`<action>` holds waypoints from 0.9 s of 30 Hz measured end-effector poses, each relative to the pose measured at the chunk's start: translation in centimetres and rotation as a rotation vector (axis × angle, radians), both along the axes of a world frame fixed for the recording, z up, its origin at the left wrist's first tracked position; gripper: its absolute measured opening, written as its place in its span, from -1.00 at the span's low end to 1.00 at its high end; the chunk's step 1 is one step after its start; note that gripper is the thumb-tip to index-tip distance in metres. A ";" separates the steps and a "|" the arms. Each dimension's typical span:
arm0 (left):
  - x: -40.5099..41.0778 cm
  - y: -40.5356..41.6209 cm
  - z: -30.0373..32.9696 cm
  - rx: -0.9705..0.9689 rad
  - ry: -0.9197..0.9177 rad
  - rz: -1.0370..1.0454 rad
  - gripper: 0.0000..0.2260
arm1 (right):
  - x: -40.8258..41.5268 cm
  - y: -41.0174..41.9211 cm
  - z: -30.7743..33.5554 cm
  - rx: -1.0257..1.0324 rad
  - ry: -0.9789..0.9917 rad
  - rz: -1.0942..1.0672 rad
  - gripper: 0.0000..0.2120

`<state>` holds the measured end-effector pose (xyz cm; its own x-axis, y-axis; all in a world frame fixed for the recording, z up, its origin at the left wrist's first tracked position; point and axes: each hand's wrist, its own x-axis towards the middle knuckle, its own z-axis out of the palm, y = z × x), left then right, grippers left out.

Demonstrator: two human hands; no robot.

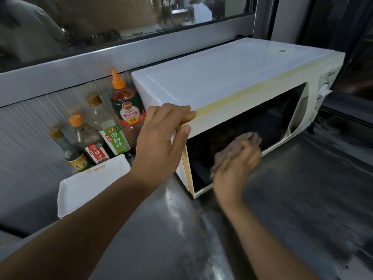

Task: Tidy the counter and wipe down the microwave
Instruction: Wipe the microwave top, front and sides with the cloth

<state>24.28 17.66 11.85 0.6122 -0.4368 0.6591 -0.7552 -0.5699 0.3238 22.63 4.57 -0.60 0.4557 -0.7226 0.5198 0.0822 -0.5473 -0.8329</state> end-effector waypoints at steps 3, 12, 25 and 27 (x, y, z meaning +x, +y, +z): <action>0.1 -0.1 -0.1 -0.010 -0.029 -0.009 -0.77 | -1.9 5.3 -1.4 -0.044 -0.004 0.112 -0.73; 0.3 -0.2 -0.9 -0.055 -0.050 -0.026 -0.73 | 0.5 -3.4 -2.4 0.066 0.048 0.037 -0.74; -0.1 -0.4 -0.7 -0.065 -0.034 -0.005 -0.77 | -3.4 7.8 -4.3 0.322 0.073 0.204 -0.50; 0.1 -0.3 -0.8 -0.064 -0.049 -0.021 -0.77 | -2.7 5.7 -4.4 0.222 0.060 0.220 -0.56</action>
